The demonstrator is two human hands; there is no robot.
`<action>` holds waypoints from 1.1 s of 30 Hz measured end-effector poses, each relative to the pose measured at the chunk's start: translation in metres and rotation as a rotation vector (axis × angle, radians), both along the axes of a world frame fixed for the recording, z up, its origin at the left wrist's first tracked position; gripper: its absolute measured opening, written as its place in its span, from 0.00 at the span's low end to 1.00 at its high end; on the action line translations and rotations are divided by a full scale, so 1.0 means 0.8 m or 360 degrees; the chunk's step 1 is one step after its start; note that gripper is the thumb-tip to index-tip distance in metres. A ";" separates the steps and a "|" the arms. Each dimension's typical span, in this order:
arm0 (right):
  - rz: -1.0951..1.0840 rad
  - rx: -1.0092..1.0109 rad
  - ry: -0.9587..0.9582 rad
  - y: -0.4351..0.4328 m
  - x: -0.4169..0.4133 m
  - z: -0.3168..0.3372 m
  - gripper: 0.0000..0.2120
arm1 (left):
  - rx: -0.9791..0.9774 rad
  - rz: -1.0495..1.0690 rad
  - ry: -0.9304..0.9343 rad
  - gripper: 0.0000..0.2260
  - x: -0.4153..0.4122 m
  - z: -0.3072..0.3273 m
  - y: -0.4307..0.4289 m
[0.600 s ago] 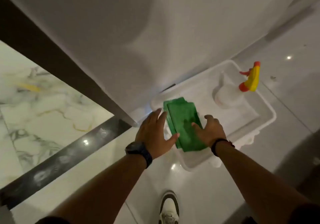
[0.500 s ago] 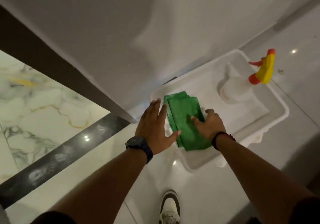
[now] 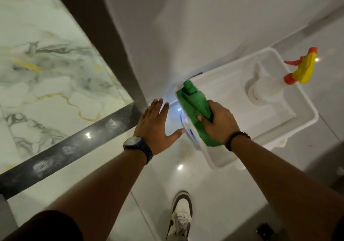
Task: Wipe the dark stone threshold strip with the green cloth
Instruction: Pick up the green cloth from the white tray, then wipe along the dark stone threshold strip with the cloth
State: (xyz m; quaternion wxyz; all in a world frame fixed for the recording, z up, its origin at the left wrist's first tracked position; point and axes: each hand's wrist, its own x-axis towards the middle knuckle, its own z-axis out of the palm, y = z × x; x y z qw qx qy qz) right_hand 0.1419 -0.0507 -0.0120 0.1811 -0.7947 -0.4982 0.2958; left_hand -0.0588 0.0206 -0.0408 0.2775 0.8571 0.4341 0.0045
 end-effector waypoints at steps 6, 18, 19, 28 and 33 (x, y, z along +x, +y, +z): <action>0.0195 0.0259 0.0233 0.007 -0.154 0.027 0.07 | 0.0068 0.0379 0.0048 0.39 -0.175 0.003 -0.002; 0.0262 -0.0130 0.0283 0.139 -0.357 -0.355 0.13 | -0.0052 0.0789 0.0328 0.44 -0.416 -0.370 -0.064; 0.0223 -0.0093 0.0314 0.157 -0.362 -0.379 0.14 | -0.0022 0.0802 0.0345 0.44 -0.423 -0.396 -0.059; 0.0753 0.0061 -0.0707 0.216 -0.373 -0.519 0.37 | 0.0240 0.0945 0.0394 0.46 -0.468 -0.525 -0.027; 0.0839 -0.0063 -0.0958 0.201 -0.384 -0.567 0.31 | 0.0132 0.1029 0.0388 0.47 -0.478 -0.542 -0.044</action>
